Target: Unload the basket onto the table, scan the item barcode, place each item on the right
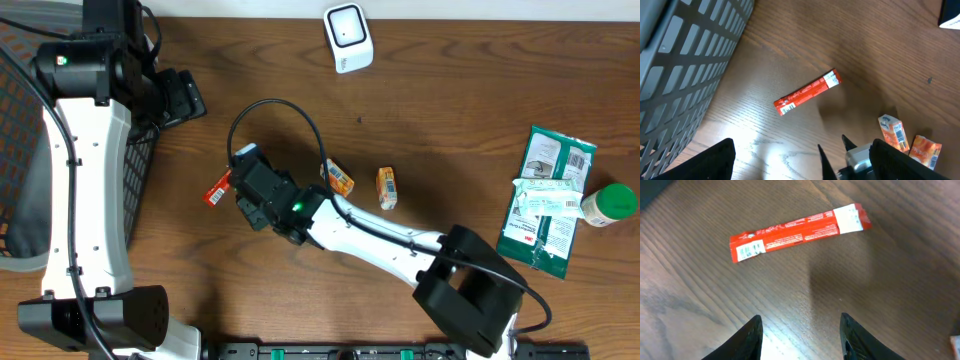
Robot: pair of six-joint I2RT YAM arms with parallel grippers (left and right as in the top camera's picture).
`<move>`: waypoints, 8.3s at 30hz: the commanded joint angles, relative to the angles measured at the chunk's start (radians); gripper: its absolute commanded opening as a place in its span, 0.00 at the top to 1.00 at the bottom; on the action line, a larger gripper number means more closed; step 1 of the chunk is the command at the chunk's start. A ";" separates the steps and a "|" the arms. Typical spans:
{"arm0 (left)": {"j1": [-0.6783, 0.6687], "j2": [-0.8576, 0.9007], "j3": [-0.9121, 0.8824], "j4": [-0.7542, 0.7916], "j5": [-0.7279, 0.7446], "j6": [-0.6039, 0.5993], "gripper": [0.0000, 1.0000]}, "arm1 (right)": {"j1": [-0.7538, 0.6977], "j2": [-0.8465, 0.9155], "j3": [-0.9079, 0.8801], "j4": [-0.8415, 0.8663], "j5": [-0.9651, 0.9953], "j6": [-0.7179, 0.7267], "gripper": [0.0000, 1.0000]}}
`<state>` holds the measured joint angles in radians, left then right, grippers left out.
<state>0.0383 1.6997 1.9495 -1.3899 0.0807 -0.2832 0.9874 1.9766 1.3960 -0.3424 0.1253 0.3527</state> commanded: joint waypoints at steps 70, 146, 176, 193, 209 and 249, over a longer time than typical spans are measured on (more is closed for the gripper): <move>0.000 -0.007 -0.004 -0.033 0.016 0.013 0.14 | -0.659 -0.350 -0.009 -0.731 -0.074 0.018 0.99; 0.000 -0.007 -0.004 -0.033 0.016 0.013 0.13 | -0.638 -0.136 -0.228 -0.381 -0.466 0.010 0.65; 0.000 -0.007 -0.004 -0.033 0.016 0.013 0.14 | -0.694 -0.150 -0.361 -0.179 -0.480 0.024 0.99; 0.000 -0.007 -0.004 -0.033 0.016 0.013 0.14 | -0.720 -0.498 0.050 -0.806 -0.030 -0.100 0.99; 0.000 -0.007 -0.004 -0.033 0.016 0.013 0.14 | -0.692 -0.070 1.154 -1.342 0.216 -0.125 0.99; 0.000 -0.007 -0.004 -0.033 0.016 0.013 0.14 | -0.432 0.748 1.160 -0.013 0.867 -1.266 0.99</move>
<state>0.0376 1.6997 1.9488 -1.4174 0.0990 -0.2829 0.5659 2.7022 2.5404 -0.3649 0.9806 -0.8925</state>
